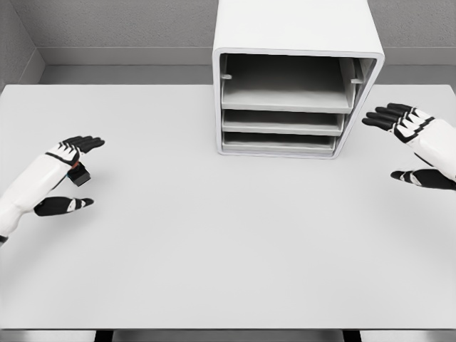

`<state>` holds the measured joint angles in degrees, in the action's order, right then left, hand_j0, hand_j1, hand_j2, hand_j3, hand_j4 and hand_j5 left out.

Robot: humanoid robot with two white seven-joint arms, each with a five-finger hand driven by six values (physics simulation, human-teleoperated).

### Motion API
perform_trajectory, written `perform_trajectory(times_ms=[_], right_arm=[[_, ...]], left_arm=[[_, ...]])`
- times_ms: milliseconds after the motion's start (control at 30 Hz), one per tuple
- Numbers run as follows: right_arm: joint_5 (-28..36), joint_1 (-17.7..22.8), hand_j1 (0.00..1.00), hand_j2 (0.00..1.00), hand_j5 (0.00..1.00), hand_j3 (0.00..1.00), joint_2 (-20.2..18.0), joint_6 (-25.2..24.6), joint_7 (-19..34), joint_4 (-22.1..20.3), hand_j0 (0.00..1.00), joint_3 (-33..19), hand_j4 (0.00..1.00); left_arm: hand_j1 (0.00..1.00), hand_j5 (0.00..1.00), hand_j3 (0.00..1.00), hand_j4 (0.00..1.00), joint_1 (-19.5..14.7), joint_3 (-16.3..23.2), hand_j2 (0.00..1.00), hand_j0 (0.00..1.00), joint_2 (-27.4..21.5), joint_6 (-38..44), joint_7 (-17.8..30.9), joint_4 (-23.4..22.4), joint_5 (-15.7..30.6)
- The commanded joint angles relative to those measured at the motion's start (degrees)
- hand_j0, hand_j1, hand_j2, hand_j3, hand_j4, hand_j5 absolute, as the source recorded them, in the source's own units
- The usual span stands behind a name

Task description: Slide open multi-storey tabletop storage cabinets and put open load switch and slide close multi-storey tabletop storage cabinets

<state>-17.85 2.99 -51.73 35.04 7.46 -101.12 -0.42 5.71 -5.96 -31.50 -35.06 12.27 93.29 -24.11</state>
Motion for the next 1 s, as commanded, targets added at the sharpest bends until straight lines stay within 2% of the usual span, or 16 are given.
perform_trajectory(times_ms=[0, 133, 200, 300, 467, 533, 667, 700, 900, 967], right_arm=[[-0.3, 0.0, 1.00, 1.00, 1.00, 1.00, 0.0, 0.0, 0.1, -0.1, 1.00, 1.8, 1.00], [-0.3, -1.4, 1.00, 1.00, 1.00, 1.00, 0.1, 0.0, 0.2, -0.2, 1.00, 3.3, 1.00], [-0.3, -6.2, 1.00, 1.00, 1.00, 1.00, 0.3, 0.0, 0.2, -0.2, 1.00, 10.5, 1.00], [-0.6, -10.3, 1.00, 1.00, 1.00, 1.00, 0.7, 0.0, 0.2, -0.1, 1.00, 14.7, 1.00], [-0.6, -11.2, 1.00, 1.00, 1.00, 1.00, 2.0, 0.0, 0.1, -0.2, 1.00, 15.4, 1.00], [-2.2, -12.3, 1.00, 1.00, 1.00, 1.00, 5.3, 0.0, 0.2, -0.1, 1.00, 16.1, 1.00], [-2.4, -14.9, 1.00, 1.00, 1.00, 1.00, 6.7, 0.0, 0.2, -0.1, 1.00, 19.2, 1.00], [-2.5, -15.3, 1.00, 1.00, 1.00, 1.00, 7.2, 0.0, 0.3, -0.1, 1.00, 19.4, 1.00], [-2.1, -18.3, 1.00, 1.00, 1.00, 1.00, 11.0, 0.0, 9.3, 0.0, 1.00, 19.5, 1.00], [-2.2, -18.7, 1.00, 1.00, 1.00, 1.00, 12.4, 0.0, 12.1, 0.0, 1.00, 19.5, 1.00]], left_arm=[[1.00, 1.00, 1.00, 1.00, 0.0, -0.1, 1.00, 1.00, -0.1, 0.1, 0.0, -2.1, 0.4], [1.00, 1.00, 1.00, 1.00, -0.2, -0.2, 1.00, 1.00, 0.2, 0.1, -0.2, -5.3, 0.9], [1.00, 1.00, 1.00, 1.00, -0.3, -0.2, 1.00, 1.00, 0.2, 0.1, -0.3, -4.8, 1.5], [1.00, 1.00, 1.00, 1.00, -0.2, 0.0, 1.00, 1.00, 1.3, 0.1, -0.3, -3.8, 3.5], [1.00, 1.00, 1.00, 1.00, -0.4, 0.2, 1.00, 1.00, 1.4, 0.1, -0.2, -2.4, 4.6], [1.00, 1.00, 1.00, 1.00, -0.5, 0.2, 1.00, 1.00, 1.4, 0.1, -0.1, -2.4, 6.0], [1.00, 1.00, 1.00, 1.00, -1.6, 0.2, 1.00, 1.00, 3.2, 0.1, 0.0, -2.9, 6.5], [1.00, 1.00, 1.00, 1.00, -1.7, 0.2, 1.00, 1.00, 3.3, 0.1, 0.2, -3.0, 9.2], [1.00, 1.00, 1.00, 1.00, -4.7, 0.9, 1.00, 1.00, 3.3, 0.1, 9.6, -3.6, 14.2], [1.00, 1.00, 1.00, 1.00, -5.6, 0.9, 1.00, 1.00, 3.3, 4.4, 12.4, -4.3, 14.2]])
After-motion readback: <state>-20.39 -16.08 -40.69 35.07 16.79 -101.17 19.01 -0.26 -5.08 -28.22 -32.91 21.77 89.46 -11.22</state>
